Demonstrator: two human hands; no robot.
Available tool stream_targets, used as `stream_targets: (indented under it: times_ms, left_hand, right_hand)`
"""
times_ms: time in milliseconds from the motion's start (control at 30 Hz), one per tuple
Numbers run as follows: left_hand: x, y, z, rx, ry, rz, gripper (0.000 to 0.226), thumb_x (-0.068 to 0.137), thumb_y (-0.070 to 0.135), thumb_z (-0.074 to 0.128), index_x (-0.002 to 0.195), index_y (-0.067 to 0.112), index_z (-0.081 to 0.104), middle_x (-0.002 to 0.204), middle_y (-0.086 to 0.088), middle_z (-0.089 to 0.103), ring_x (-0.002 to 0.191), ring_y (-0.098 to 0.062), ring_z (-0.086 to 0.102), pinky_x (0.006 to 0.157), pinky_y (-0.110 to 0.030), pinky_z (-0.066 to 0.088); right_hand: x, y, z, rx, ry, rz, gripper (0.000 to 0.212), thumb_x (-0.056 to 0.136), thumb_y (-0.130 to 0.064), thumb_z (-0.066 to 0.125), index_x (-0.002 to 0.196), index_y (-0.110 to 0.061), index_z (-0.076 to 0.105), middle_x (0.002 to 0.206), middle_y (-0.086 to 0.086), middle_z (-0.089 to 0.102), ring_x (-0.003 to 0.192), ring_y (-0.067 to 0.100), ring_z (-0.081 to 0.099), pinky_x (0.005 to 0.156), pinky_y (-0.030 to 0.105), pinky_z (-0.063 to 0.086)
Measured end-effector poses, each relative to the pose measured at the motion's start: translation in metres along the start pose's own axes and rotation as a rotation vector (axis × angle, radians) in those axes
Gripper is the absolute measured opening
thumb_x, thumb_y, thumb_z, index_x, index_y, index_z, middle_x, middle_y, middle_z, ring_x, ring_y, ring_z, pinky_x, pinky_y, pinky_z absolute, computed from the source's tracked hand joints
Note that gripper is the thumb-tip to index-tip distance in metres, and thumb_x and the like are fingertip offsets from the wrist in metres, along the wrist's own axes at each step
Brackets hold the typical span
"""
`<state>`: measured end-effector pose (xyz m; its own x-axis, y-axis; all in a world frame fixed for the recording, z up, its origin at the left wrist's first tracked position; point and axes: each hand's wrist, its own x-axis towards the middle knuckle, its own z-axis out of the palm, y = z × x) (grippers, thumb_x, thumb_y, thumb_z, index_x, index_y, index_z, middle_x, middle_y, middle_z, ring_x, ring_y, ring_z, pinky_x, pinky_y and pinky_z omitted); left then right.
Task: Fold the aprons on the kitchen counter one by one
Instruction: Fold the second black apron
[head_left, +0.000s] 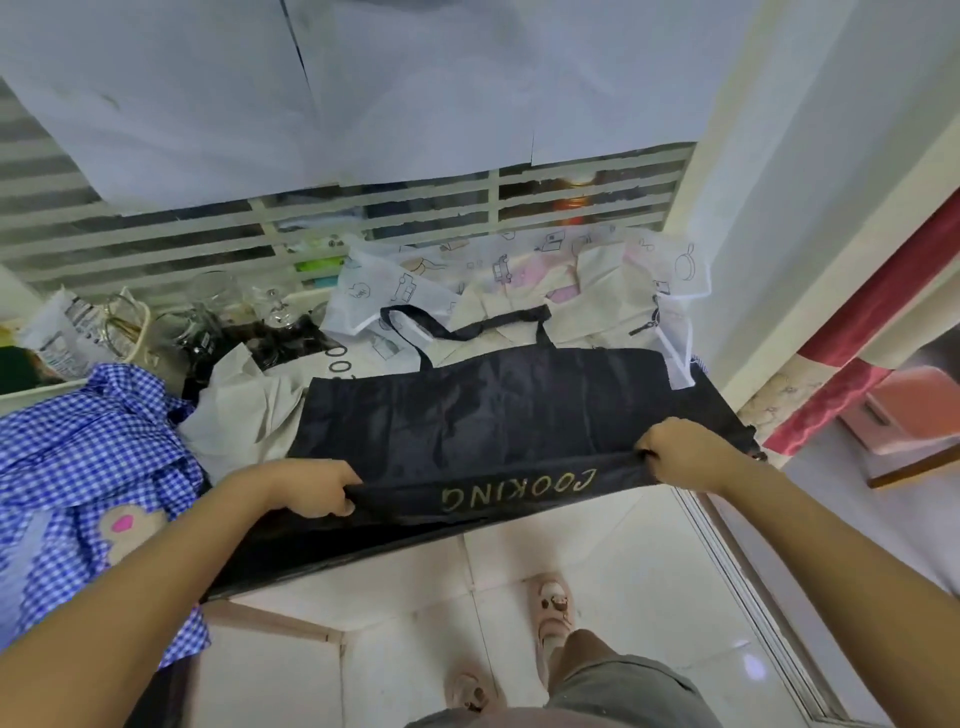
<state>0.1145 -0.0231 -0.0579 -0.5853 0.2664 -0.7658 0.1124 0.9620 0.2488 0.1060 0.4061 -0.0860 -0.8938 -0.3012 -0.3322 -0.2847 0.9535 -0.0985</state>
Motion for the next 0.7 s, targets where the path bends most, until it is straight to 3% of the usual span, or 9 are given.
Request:
stream_targets:
  times_ms: [100, 267, 367, 433, 533, 700]
  left_hand:
    - [-0.01, -0.005, -0.027, -0.184, -0.119, -0.028, 0.021, 0.093, 0.007, 0.055, 0.093, 0.023, 0.069, 0.095, 0.005, 0.07, 0.087, -0.01, 0.063, 0.081, -0.018, 0.048]
    - [-0.006, -0.01, -0.056, -0.41, -0.183, -0.1, 0.02, 0.09, -0.002, 0.056, 0.094, 0.011, 0.071, 0.098, -0.009, 0.072, 0.095, -0.026, 0.067, 0.094, -0.04, 0.051]
    - [-0.001, -0.006, -0.074, -0.574, -0.201, -0.117, 0.019, 0.09, -0.005, 0.056, 0.097, 0.007, 0.069, 0.098, -0.014, 0.071, 0.09, -0.029, 0.068, 0.09, -0.045, 0.052]
    - [0.005, -0.005, -0.088, -0.601, -0.165, -0.127, 0.015, 0.09, -0.003, 0.057, 0.097, 0.007, 0.067, 0.097, -0.014, 0.071, 0.087, -0.028, 0.068, 0.085, -0.043, 0.054]
    - [0.02, -0.008, -0.102, -0.528, -0.079, -0.163, 0.01, 0.09, 0.006, 0.063, 0.099, 0.008, 0.066, 0.104, -0.015, 0.069, 0.096, -0.033, 0.066, 0.091, -0.044, 0.052]
    - [0.06, -0.022, -0.109, -0.258, 0.234, -0.165, 0.015, 0.089, 0.027, 0.066, 0.096, 0.013, 0.068, 0.097, -0.003, 0.064, 0.091, -0.02, 0.059, 0.079, -0.027, 0.042]
  right_hand:
    - [0.005, 0.004, -0.028, 0.049, -0.021, -0.01, 0.025, 0.082, -0.007, 0.048, 0.087, -0.006, 0.073, 0.09, 0.009, 0.072, 0.083, 0.026, 0.063, 0.081, 0.035, 0.049]
    - [0.024, 0.007, -0.059, 0.11, -0.105, 0.045, 0.025, 0.084, -0.003, 0.047, 0.093, 0.001, 0.069, 0.096, 0.014, 0.069, 0.089, 0.027, 0.058, 0.083, 0.032, 0.047]
    - [0.035, 0.012, -0.074, 0.113, -0.127, 0.115, 0.025, 0.087, -0.003, 0.044, 0.097, 0.002, 0.067, 0.102, 0.017, 0.065, 0.085, 0.025, 0.051, 0.079, 0.029, 0.044]
    - [0.046, 0.021, -0.082, 0.137, -0.125, 0.153, 0.022, 0.087, -0.003, 0.044, 0.092, 0.002, 0.065, 0.102, 0.018, 0.063, 0.085, 0.027, 0.051, 0.073, 0.028, 0.041]
    - [0.065, 0.034, -0.085, 0.197, -0.13, 0.167, 0.022, 0.086, -0.004, 0.044, 0.089, 0.0, 0.066, 0.098, 0.015, 0.063, 0.089, 0.027, 0.057, 0.073, 0.029, 0.043]
    - [0.107, 0.047, -0.074, 0.211, -0.12, 0.166, 0.023, 0.088, -0.006, 0.045, 0.068, -0.012, 0.055, 0.094, 0.015, 0.063, 0.084, 0.027, 0.054, 0.069, 0.029, 0.043]
